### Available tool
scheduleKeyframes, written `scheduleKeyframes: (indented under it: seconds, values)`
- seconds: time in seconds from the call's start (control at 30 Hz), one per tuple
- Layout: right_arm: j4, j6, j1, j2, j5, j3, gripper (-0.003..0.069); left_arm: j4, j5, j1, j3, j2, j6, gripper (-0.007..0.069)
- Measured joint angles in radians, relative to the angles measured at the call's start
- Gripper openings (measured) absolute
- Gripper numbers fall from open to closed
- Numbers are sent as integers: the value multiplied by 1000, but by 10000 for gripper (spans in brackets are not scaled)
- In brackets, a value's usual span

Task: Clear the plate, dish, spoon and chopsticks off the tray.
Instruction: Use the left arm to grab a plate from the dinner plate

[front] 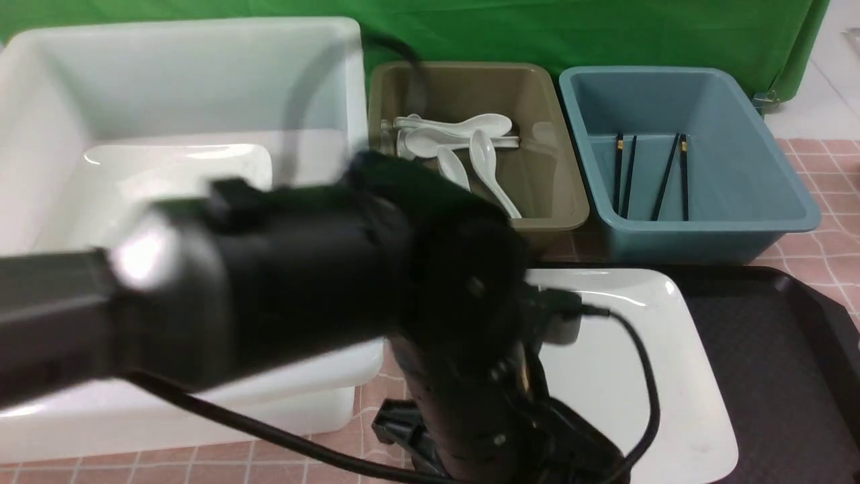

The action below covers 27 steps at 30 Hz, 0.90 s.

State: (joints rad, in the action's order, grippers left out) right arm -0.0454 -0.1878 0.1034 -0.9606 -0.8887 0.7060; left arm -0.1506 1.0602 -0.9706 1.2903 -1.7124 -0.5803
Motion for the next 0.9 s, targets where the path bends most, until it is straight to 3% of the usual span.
scheduleKeyframes:
  seconds: [0.7,0.9]
  values:
    - [-3,1,0,0,25,-1,30,246,-152,-2,1,-158,-246,345]
    - [-3,5,0,0,28,-1,30,230,-204,-2,1,-158,-256,358]
